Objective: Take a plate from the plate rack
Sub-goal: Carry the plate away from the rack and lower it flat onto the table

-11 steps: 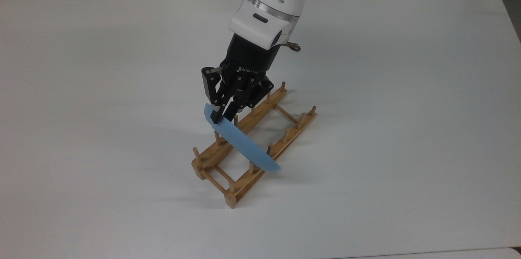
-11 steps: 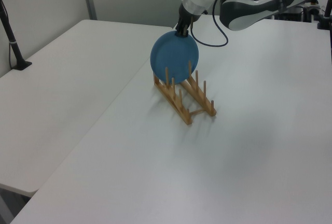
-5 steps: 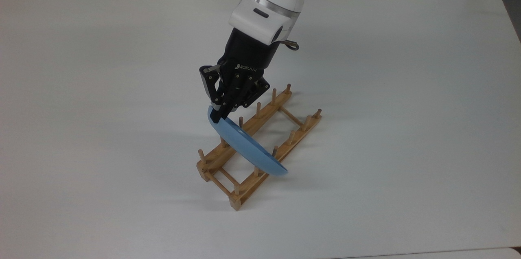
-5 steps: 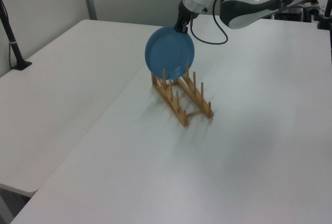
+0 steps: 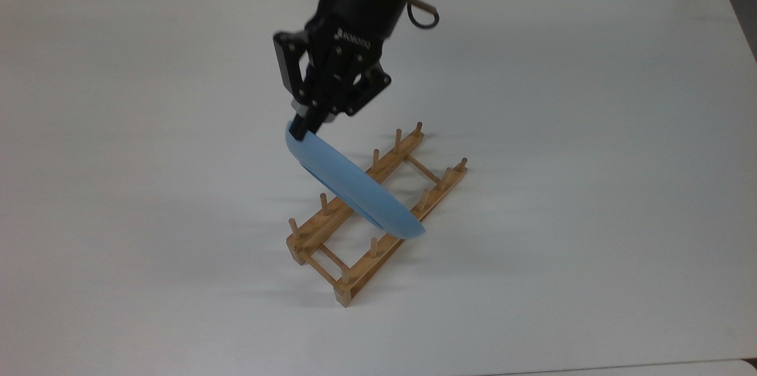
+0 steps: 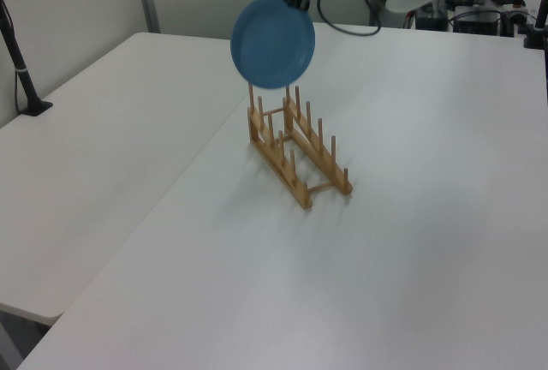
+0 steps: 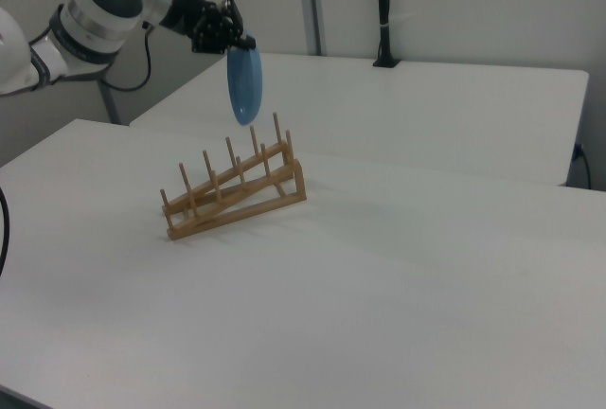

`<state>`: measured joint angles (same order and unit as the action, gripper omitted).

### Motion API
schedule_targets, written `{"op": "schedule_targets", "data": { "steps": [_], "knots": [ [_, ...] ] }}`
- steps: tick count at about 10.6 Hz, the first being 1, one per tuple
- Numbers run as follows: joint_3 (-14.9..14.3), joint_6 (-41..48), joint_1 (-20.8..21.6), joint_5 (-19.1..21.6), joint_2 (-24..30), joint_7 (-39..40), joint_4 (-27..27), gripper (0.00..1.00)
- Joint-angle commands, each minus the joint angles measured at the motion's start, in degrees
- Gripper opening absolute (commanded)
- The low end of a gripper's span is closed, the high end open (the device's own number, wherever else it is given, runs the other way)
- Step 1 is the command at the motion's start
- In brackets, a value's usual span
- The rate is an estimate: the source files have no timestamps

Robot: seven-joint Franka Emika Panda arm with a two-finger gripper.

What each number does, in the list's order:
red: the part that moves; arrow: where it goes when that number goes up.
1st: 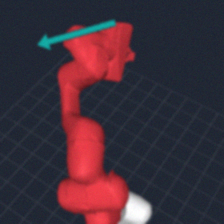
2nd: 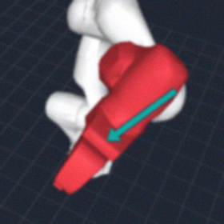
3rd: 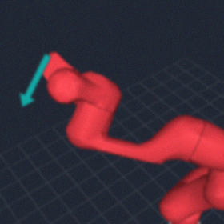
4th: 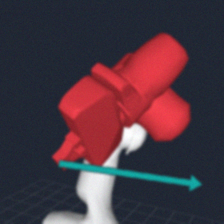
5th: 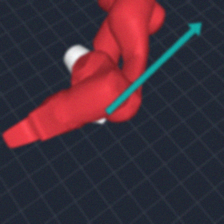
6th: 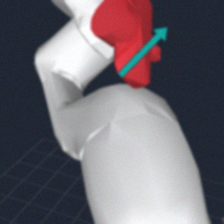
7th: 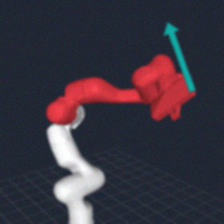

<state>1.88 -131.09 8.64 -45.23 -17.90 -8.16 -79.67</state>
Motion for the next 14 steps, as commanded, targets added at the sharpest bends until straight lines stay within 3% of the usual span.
{"op": "schedule_targets", "data": {
  "steps": [1, 2, 3, 5, 6, 7, 9, 11, 14],
  "knots": [
    [-2.1, 0.4, -1.1, 6.2, 2.3, -4.5, 1.2, 0.0],
    [-2.9, 0.5, -2.6, 15.8, 3.1, -6.8, 1.2, 0.0],
    [-5.5, 1.3, -3.4, 26.0, 3.4, -7.0, 1.1, 0.0],
    [-11.6, 10.5, -6.0, 44.4, 3.0, -5.1, 0.8, 0.0],
    [-15.0, 18.4, -8.3, 54.4, 2.3, 1.0, 0.4, 0.0],
    [-16.8, 23.4, -10.0, 58.8, 1.4, 5.5, -0.7, 0.0],
    [-17.2, 29.9, -14.1, 63.0, -0.6, 14.1, -2.4, 0.0],
    [-17.3, 31.3, -15.2, 62.5, -3.7, 21.8, -5.7, 0.0],
    [-17.3, 26.4, -14.7, 60.1, -10.2, 24.6, -6.1, 0.0]
  ]
}}
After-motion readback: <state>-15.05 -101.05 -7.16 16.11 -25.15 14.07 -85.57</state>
